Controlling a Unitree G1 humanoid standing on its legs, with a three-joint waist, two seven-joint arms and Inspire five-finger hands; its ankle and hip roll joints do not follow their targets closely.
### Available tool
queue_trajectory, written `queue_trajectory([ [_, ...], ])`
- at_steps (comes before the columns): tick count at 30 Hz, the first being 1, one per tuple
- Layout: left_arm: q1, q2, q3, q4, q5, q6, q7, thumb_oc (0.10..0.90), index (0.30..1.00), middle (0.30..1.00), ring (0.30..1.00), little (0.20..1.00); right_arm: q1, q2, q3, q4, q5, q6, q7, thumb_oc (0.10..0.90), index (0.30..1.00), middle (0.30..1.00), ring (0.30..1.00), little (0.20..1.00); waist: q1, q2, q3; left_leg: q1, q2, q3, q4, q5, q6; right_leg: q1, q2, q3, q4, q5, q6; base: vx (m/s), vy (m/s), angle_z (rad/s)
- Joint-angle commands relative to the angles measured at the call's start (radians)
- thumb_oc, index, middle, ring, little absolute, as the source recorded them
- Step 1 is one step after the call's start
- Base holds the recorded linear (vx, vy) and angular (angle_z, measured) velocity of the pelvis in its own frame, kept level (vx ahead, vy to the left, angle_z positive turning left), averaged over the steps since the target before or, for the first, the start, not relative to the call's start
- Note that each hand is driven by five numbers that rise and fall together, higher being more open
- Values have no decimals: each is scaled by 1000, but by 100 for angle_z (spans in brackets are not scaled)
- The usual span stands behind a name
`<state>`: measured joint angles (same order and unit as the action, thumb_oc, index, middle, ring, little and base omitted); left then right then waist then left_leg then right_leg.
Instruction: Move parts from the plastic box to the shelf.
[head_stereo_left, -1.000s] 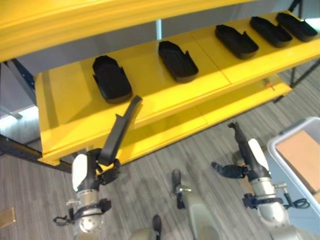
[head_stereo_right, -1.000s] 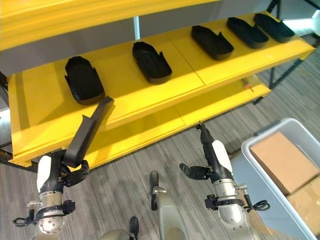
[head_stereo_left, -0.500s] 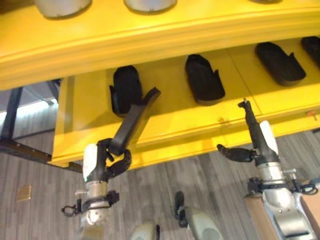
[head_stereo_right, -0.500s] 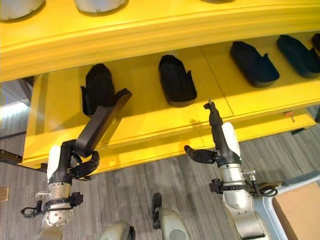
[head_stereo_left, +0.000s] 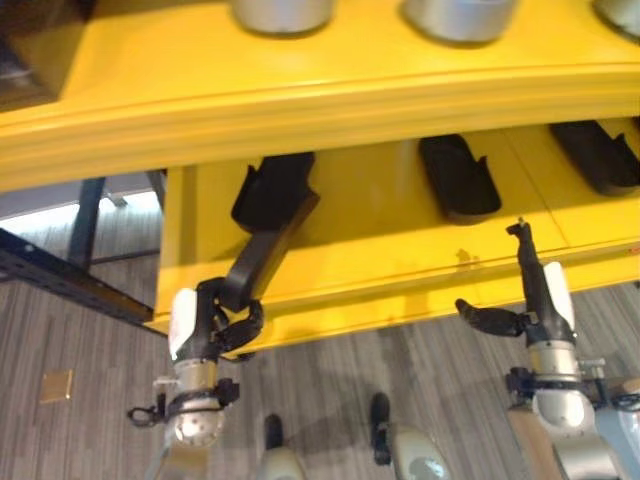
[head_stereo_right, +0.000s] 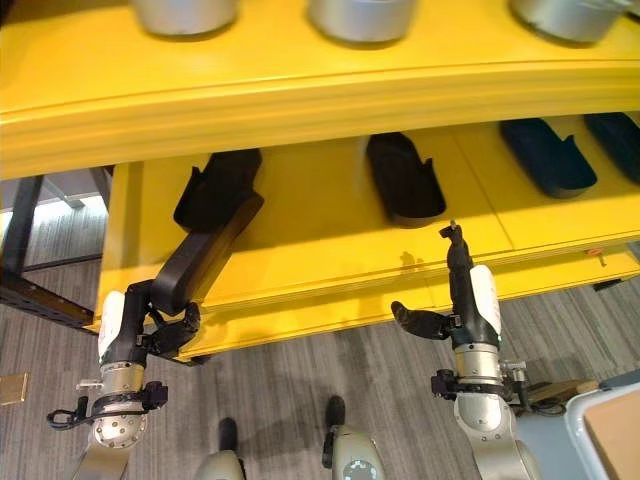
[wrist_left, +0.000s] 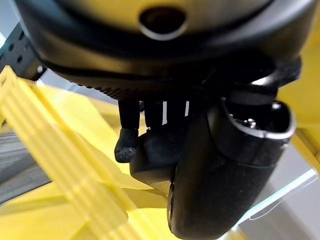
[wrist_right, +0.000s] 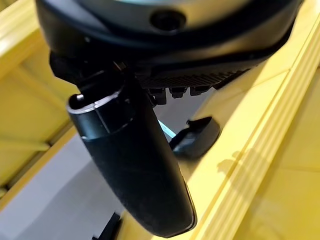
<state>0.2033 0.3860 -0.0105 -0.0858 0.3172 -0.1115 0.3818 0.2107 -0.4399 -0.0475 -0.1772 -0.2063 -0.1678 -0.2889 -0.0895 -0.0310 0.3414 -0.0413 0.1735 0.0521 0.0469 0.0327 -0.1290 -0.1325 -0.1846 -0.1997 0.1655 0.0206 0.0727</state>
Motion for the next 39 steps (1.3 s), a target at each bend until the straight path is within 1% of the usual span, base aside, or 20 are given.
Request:
queue_trajectory([
  [1,-30,104,106,-190,-25,-104,82,400,300,300,300,300,-112,-21,8,-79,-36,-73,-47,900,1000,1000,1000,1000,38,-59,-78,25,4,6,44,-71,5,114,-164,83,-101,64,172,23,354,-17],
  [2,-36,116,112,-191,-15,-104,94,400,300,300,300,300,-113,-13,16,-82,-51,-68,-48,900,1000,1000,1000,1000,44,-76,-79,6,-16,16,79,-95,16,111,-186,85,-111,81,183,3,186,-9],
  [5,-43,122,110,-190,-8,-103,99,400,300,300,300,300,-112,-6,24,-84,-61,-67,-44,900,1000,1000,1000,1000,46,-84,-86,1,-25,21,90,-108,25,109,-195,79,-116,84,186,5,93,2],
  [7,-46,113,107,-193,-4,-103,110,400,300,300,300,300,-105,0,27,-78,-68,-66,-47,900,1000,1000,1000,1000,41,-94,-96,9,-31,32,90,-119,32,104,-200,84,-115,98,189,16,53,-2],
  [9,-47,111,105,-195,-1,-102,110,400,300,300,300,300,-103,2,29,-79,-69,-66,-45,900,1000,1000,1000,1000,42,-97,-100,13,-31,37,89,-121,34,105,-200,88,-116,99,189,28,18,-5],
  [10,-47,106,101,-208,0,-105,110,400,300,300,300,300,-97,4,30,-79,-73,-67,-45,900,1000,1000,1000,1000,35,-101,-110,28,-28,45,81,-121,34,108,-199,93,-116,100,189,37,5,-13],
  [12,-48,104,99,-214,-3,-109,108,400,300,300,300,300,-93,5,31,-79,-72,-66,-46,900,1000,1000,1000,1000,33,-102,-114,39,-27,50,74,-121,33,110,-197,95,-118,99,189,38,-7,-16],
  [15,-67,77,89,-246,-75,-127,92,400,300,300,300,300,-88,12,39,-88,-71,-66,-43,900,1000,1000,1000,1000,20,-104,-132,85,-16,69,40,-118,32,116,-189,101,-121,90,189,48,-17,-15],
  [16,-66,77,90,-247,-77,-127,90,400,300,300,300,300,-88,12,39,-89,-70,-66,-42,900,1000,1000,1000,1000,21,-103,-131,90,-15,71,34,-116,31,118,-188,103,-121,89,189,50,-38,-29],
  [17,-83,64,89,-270,-132,-145,92,400,300,300,300,300,-87,12,41,-97,-67,-69,-40,900,1000,1000,1000,1000,14,-105,-140,107,-6,76,18,-112,27,121,-182,107,-123,82,189,37,-46,-25],
  [20,-119,52,90,-306,-222,-159,91,400,300,300,300,300,-88,10,52,-113,-52,-72,-29,900,1000,1000,1000,1000,7,-103,-153,134,9,83,-3,-103,19,131,-169,106,-127,69,185,40,-53,-16],
  [23,-141,54,93,-323,-251,-170,86,400,300,300,300,300,-88,10,57,-115,-43,-76,-21,900,1000,1000,1000,1000,4,-101,-155,147,18,84,-11,-99,13,141,-161,102,-129,63,182,9,-46,-8],
  [24,-154,55,93,-329,-261,-173,85,400,300,300,300,300,-91,8,57,-115,-41,-77,-21,900,1000,1000,1000,1000,3,-103,-157,145,20,84,-12,-88,12,139,-159,104,-130,68,178,17,-42,-1],
  [26,-174,57,93,-342,-276,-179,83,400,300,300,300,300,-94,9,61,-116,-34,-78,-16,900,1000,1000,1000,1000,2,-99,-166,157,25,85,-19,-93,8,150,-154,102,-133,57,179,21,-38,1],
  [27,-180,59,95,-347,-281,-180,84,400,300,300,300,300,-96,9,62,-116,-31,-80,-14,900,1000,1000,1000,1000,2,-99,-165,155,25,86,-23,-82,7,148,-152,103,-133,64,175,-11,-38,0],
  [30,-199,58,98,-363,-294,-184,90,400,300,300,300,300,-100,11,70,-115,-25,-84,-11,900,1000,1000,1000,1000,1,-95,-172,167,30,88,-38,-76,4,155,-147,99,-138,62,172,-4,-20,0],
  [35,-210,75,124,-352,-222,-156,136,400,300,300,300,300,-97,10,76,-112,-20,-89,-8,900,1000,1000,1000,1000,3,-91,-178,174,35,87,-49,-70,0,160,-142,94,-138,59,170,1,-6,0],
  [36,-203,86,142,-319,-149,-127,160,400,300,300,300,300,-92,8,77,-108,-24,-90,-10,900,1000,1000,1000,1000,4,-88,-178,172,39,86,-46,-69,-3,166,-140,90,-135,55,166,0,0,0],
  [37,-204,86,141,-318,-148,-127,161,400,300,300,300,300,-92,8,77,-108,-25,-90,-10,900,1000,1000,1000,1000,4,-88,-178,172,40,85,-46,-69,-3,167,-140,89,-135,55,166,4,-31,1],
  [39,-204,108,152,-265,-77,-95,171,400,300,300,300,300,-91,3,75,-101,-24,-89,-9,900,1000,1000,1000,1000,2,-83,-176,173,43,84,-45,-69,-6,171,-137,87,-132,50,163,17,-6,1],
])
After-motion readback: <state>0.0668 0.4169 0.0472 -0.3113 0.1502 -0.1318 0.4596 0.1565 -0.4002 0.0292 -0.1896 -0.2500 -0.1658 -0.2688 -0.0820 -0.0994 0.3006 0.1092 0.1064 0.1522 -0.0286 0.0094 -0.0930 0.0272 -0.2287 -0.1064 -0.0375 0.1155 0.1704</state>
